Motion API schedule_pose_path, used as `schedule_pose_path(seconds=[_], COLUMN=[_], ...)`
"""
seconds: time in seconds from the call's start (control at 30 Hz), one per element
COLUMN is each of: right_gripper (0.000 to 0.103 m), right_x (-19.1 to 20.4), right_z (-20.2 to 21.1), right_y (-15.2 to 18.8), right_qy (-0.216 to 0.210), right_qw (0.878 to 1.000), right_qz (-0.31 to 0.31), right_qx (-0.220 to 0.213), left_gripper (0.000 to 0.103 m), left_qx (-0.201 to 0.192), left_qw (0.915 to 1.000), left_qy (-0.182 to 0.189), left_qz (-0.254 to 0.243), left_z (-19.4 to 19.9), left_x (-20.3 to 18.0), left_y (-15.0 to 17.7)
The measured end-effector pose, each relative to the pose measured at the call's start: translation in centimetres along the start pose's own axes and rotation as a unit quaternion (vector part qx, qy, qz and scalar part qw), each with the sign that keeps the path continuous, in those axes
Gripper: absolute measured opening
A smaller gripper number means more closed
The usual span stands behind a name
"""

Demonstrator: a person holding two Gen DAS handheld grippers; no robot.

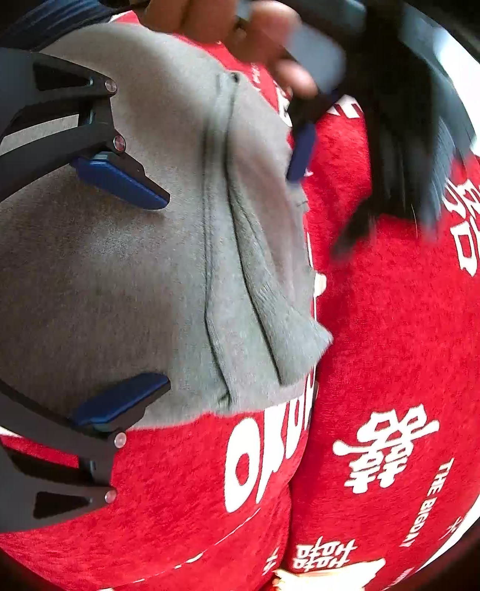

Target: Fold small clothes

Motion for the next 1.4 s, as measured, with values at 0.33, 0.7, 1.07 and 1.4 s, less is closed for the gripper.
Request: schedule_pose_path(seconds=[0.33, 0.7, 1.07, 1.4], right_gripper=[0.092, 0.092, 0.092, 0.092], right_x=[6.9, 5.2, -3.9, 1.7], right_z=[-3.2, -10.1, -1.7, -7.4], right_y=[-8.5, -6.8, -10.2, -6.6], right_qy=[-0.039, 0.067, 0.12, 0.105], right_qw=[0.999, 0.989, 0.987, 0.988], right_qz=[0.006, 0.008, -0.084, 0.001], right_qx=[0.009, 0.128, 0.066, 0.115], left_gripper=[0.085, 0.085, 0.085, 0.085], left_qx=[-0.019, -0.007, -0.024, -0.012], left_qw=[0.9824, 0.9781, 0.9811, 0.9748], left_qy=[-0.171, -0.206, -0.192, -0.221], left_qz=[0.074, 0.027, 0.006, -0.027], left_z=[2.5, 1.8, 3.0, 1.6], left_x=[13.0, 14.6, 13.1, 13.0], left_y=[4.4, 7.5, 6.4, 7.8])
Point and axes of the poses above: each gripper's, at about its wrist camera, not at the fingertips, and z roughly against the way its jaws point, x to its left, y to its underside, the point moved 7 cm from there along -z, roughly the way its jaws point, and after that the axes turned 8 degrees about -z, right-handed, at the moved point
